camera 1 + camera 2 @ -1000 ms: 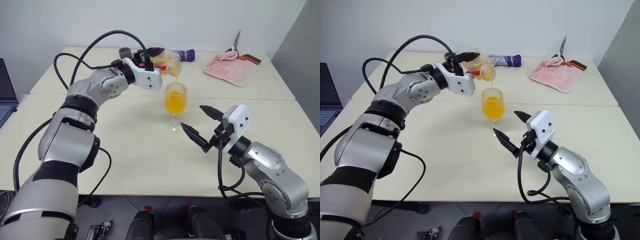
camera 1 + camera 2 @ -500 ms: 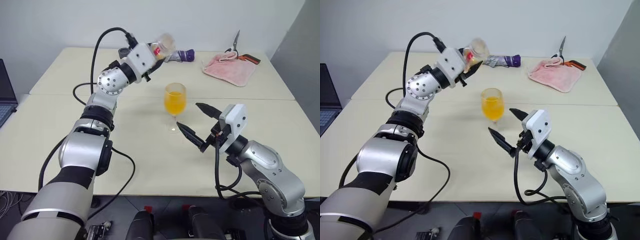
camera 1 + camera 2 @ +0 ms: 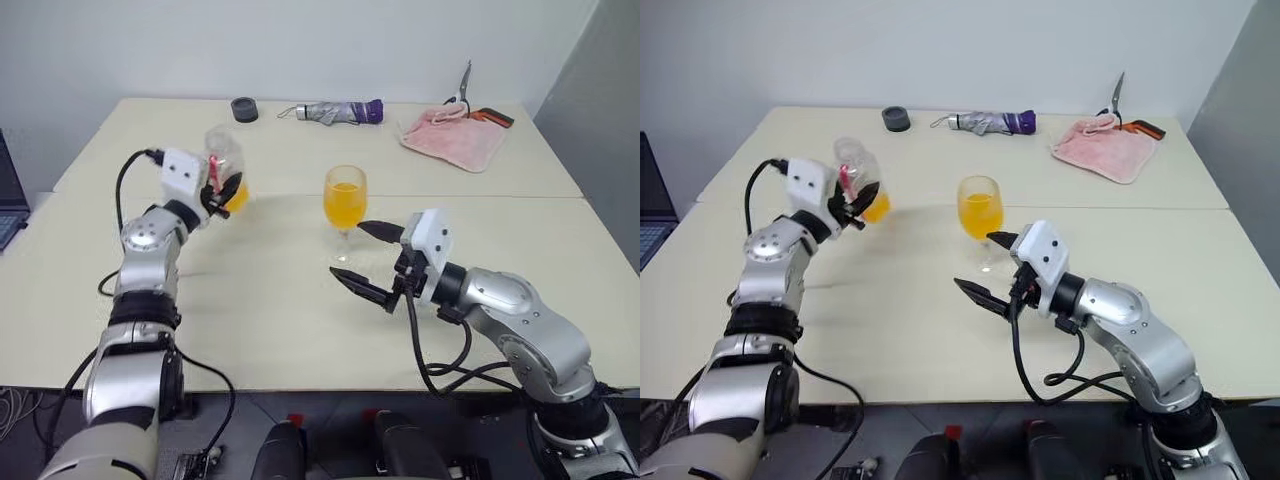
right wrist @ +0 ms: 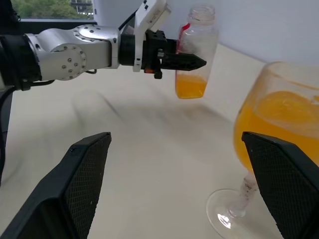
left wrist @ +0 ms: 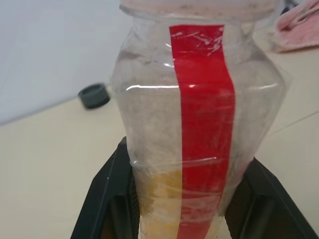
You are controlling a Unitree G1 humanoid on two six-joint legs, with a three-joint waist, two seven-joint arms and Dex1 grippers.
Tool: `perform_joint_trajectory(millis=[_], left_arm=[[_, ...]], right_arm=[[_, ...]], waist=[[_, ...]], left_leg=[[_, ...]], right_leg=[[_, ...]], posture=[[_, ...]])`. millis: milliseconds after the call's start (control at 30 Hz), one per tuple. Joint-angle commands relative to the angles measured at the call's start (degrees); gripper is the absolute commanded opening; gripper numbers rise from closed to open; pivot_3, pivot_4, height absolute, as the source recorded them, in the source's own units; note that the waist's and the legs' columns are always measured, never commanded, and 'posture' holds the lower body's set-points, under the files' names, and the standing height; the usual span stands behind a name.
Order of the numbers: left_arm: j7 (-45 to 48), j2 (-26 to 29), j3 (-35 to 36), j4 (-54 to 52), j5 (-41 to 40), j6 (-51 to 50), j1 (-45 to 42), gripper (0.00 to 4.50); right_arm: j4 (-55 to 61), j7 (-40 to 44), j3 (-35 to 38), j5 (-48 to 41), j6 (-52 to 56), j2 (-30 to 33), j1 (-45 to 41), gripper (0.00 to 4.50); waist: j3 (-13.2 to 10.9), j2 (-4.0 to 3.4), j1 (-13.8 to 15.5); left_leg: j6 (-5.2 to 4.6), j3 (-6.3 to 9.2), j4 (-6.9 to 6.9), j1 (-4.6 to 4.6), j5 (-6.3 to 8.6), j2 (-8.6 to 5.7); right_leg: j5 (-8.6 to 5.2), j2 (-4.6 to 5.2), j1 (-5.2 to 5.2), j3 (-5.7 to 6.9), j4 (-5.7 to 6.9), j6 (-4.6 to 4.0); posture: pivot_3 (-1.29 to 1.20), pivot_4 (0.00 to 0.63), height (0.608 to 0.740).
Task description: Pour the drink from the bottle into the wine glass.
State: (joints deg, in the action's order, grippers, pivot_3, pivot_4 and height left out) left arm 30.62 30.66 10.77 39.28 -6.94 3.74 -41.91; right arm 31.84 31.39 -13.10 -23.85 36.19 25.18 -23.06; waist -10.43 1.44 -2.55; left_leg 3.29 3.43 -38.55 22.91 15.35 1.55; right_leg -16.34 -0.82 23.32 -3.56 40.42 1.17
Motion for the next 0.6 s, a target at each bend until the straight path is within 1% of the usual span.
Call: perform_joint_trajectory(millis=[33, 133, 267, 467, 533, 600], left_arm=[[-2.46, 0.56, 2.72, -5.18, -2.22, -2.10, 1.57, 1.71], [-3.37, 0.11, 4.16, -4.54, -3.75, -3.51, 2.05, 1.71], [-2.88, -0.15, 5.90, -0.61, -5.81, -4.30, 1.17, 1.71], [-1.24, 0.48, 5.67, 5.23, -5.67, -3.15, -0.46, 1.71], [-0.07, 0.75, 5.34, 7.09, -5.46, -2.56, -0.89, 2.42], [0.67, 0.89, 5.18, 8.17, -5.44, -1.86, -1.28, 3.01]], right_arm=[[-0.01, 0.99, -1.01, 0.88, -1.38, -0.85, -2.04, 4.50], [-0.61, 1.57, -1.73, 1.44, -1.50, -1.32, -2.58, 4.50], [-1.07, 1.77, -2.52, 2.32, -1.30, -1.84, -3.23, 4.50], [-1.11, 1.47, -2.52, 2.90, -1.07, -2.47, -3.65, 4.50], [-1.10, 1.29, -2.46, 3.00, -0.96, -2.70, -3.71, 4.50], [-1.07, 1.29, -2.36, 3.10, -0.84, -2.87, -3.75, 4.50]], waist=[[0.00, 0.00, 0.31], [0.01, 0.01, 0.71], [0.01, 0.02, 0.72], [0.02, 0.03, 0.70], [0.02, 0.03, 0.70], [0.02, 0.03, 0.69]], left_leg=[[-0.01, 0.00, -0.09, 0.01, 0.01, -0.02], [-0.01, 0.00, -0.22, 0.00, 0.01, -0.04], [-0.01, -0.01, -0.29, -0.05, 0.01, -0.08], [-0.01, -0.01, -0.29, -0.07, 0.01, -0.11], [-0.01, -0.02, -0.29, -0.07, 0.01, -0.12], [-0.01, -0.02, -0.29, -0.08, 0.01, -0.13]], right_leg=[[0.00, -0.01, -0.01, 0.01, 0.02, 0.00], [0.00, -0.01, -0.03, 0.01, 0.15, 0.01], [0.00, -0.03, -0.03, 0.01, 0.32, 0.01], [-0.01, -0.13, -0.02, 0.02, 0.35, 0.00], [-0.01, -0.12, -0.02, 0.01, 0.35, 0.01], [-0.01, -0.12, -0.03, 0.02, 0.35, 0.01]], posture=[[0.00, 0.150, 0.740], [0.00, 0.150, 0.740], [0.00, 0.150, 0.740], [0.00, 0.150, 0.740], [0.00, 0.150, 0.740], [0.00, 0.150, 0.740]])
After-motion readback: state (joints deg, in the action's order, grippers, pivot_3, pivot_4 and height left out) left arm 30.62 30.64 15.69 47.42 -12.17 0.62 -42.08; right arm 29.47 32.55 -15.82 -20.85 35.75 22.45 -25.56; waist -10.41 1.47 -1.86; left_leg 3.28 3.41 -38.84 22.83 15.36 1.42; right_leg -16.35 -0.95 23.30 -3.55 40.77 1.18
